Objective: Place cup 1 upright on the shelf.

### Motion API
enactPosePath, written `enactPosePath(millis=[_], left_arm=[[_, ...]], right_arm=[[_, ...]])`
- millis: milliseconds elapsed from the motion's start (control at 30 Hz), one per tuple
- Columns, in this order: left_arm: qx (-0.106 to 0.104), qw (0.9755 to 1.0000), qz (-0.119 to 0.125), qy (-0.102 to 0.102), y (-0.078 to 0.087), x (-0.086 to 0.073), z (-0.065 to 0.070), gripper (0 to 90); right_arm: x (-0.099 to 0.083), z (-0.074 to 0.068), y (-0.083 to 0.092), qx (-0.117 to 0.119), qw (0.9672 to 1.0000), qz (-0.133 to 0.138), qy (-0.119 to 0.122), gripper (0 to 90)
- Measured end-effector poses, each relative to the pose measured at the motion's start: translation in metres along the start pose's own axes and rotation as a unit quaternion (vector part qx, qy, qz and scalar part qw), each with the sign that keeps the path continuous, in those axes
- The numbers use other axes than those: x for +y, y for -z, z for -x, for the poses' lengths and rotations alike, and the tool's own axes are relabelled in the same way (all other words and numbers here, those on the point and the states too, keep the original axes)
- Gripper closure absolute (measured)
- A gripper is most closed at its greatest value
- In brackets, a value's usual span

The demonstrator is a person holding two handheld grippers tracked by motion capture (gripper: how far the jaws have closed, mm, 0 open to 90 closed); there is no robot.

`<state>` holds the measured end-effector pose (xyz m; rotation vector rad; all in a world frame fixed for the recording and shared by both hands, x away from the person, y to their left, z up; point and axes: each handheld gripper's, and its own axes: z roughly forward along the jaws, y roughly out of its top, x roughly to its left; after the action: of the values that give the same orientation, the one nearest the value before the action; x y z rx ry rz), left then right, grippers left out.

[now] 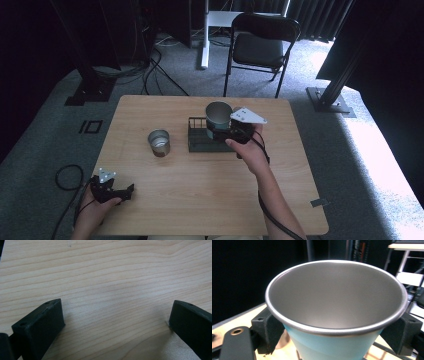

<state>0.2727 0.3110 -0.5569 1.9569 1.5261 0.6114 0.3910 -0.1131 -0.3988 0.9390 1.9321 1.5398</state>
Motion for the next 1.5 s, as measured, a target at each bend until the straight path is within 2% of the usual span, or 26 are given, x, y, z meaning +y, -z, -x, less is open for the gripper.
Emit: enactPosePath(millis=[133,200,233,333,367,433,533,600,667,800,1100,1500], left_arm=[[0.000,1.0000,-0.001,-0.001,0.000,0.000,0.000,0.4],[0.000,1.0000,0.000,-0.001,0.000,0.000,0.000,0.4],[0.000,1.0000,0.000,0.001,0.000,0.000,0.000,0.4],[0.000,1.0000,0.000,0.000,0.000,0.000,0.000,0.4],[0.000,1.0000,0.000,0.000,0.000,0.000,0.000,0.4],[0.000,1.0000,0.000,0.000,0.000,0.000,0.000,0.4],[0.000,1.0000,0.000,0.000,0.000,0.000,0.000,0.4],[0.000,1.0000,0.000,0.000,0.000,0.000,0.000,0.4],[0.000,1.0000,0.000,0.001,0.000,0.000,0.000,0.4],[0.000,1.0000,0.000,0.000,0.000,0.000,0.000,0.4],[0.000,1.0000,0.000,0.000,0.000,0.000,0.000,0.4],[0.000,1.0000,0.000,0.000,0.000,0.000,0.000,0.4]], right_arm=[[-0.001,0.010,-0.004,-0.025,0.9997,0.002,-0.009,14.7],[-0.001,0.013,-0.004,-0.029,0.9995,0.003,-0.011,14.7],[-0.004,0.019,-0.007,-0.044,0.9989,0.003,-0.017,14.7],[-0.007,0.026,-0.010,-0.063,0.9977,0.003,-0.024,14.7],[-0.007,0.026,-0.010,-0.063,0.9977,0.003,-0.024,14.7],[-0.013,0.035,-0.012,-0.085,0.9959,0.001,-0.030,14.7],[-0.017,0.041,-0.014,-0.094,0.9950,-0.004,-0.033,14.7],[-0.025,0.049,-0.017,-0.114,0.9929,-0.014,-0.032,14.7],[-0.029,0.053,-0.019,-0.122,0.9918,-0.019,-0.035,14.7],[-0.039,0.061,-0.023,-0.134,0.9894,-0.027,-0.048,14.6],[-0.055,0.070,-0.029,-0.152,0.9859,-0.039,-0.058,14.6],[-0.064,0.074,-0.032,-0.159,0.9844,-0.045,-0.062,14.6]])
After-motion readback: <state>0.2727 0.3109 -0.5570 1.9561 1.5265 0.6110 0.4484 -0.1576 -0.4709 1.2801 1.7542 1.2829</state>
